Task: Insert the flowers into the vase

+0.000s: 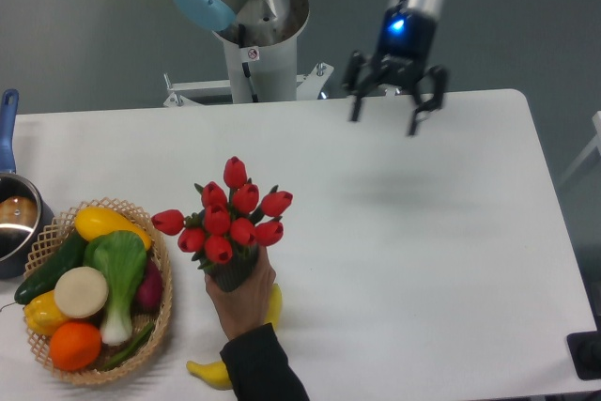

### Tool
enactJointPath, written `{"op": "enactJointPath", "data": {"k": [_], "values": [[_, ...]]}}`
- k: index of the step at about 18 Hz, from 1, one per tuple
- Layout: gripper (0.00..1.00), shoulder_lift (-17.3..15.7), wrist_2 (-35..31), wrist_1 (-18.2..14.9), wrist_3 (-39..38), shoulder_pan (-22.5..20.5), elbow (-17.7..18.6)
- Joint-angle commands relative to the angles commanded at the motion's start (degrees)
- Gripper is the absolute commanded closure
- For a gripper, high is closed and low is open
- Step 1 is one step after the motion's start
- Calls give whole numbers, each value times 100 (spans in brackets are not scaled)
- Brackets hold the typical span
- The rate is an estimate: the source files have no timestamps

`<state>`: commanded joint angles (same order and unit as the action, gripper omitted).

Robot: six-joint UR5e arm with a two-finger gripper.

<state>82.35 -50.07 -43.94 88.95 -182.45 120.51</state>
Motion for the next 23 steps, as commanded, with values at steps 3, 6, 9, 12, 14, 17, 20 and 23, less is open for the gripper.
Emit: {"op": "enactJointPath", "data": {"k": [3, 6, 9, 12, 14, 17, 20, 23], "values": [[0, -96, -1158, -394, 79, -1, -439], [0, -88, -1899, -1289, 569, 8, -1001], [0, -18, -2234, -2668, 1246, -62, -1818], [0, 17, -2656, -3680, 1765, -255, -2460], [0, 140, -2736, -4121, 2011, -334, -2777], [0, 167, -2902, -4219, 2512, -501, -2840], [0, 167, -2920, -4228, 2795, -598, -2814], [0, 158, -2920, -4228, 2795, -581, -2796]]}}
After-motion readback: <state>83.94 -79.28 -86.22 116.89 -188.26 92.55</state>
